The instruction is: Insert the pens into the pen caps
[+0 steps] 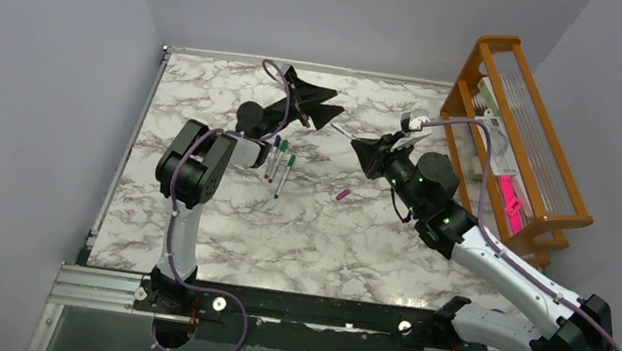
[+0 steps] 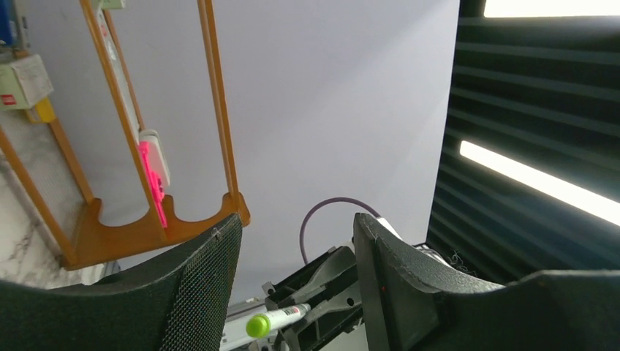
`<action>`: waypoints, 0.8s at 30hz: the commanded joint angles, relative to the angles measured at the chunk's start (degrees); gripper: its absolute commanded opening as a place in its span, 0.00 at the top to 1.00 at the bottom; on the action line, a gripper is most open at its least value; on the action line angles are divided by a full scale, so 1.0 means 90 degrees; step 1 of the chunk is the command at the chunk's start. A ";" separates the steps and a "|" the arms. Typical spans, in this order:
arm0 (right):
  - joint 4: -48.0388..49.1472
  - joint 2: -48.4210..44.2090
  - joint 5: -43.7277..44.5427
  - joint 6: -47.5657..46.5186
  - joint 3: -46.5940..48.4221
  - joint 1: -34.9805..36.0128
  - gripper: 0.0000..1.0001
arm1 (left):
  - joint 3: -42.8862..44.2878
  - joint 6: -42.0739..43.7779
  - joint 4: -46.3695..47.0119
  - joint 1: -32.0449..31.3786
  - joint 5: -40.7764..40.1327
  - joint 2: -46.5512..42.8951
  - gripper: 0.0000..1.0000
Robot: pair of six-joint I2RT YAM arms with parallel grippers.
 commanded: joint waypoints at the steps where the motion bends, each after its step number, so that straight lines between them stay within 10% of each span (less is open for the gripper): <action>1: -0.1195 -0.0156 -0.0022 -0.0006 0.0402 -0.0051 0.99 | 0.0219 -0.0665 0.1467 0.0534 0.0846 0.0089 0.43; 14: -0.5525 0.1282 -0.2947 -0.0578 0.3742 -0.0984 0.99 | 0.0741 0.0991 0.1456 0.0866 0.3548 -0.0120 0.47; 24: -0.7225 0.2503 -0.4845 -0.1879 0.5168 -0.1291 0.99 | 0.0648 0.1311 0.1476 0.0802 0.3742 -0.0429 0.45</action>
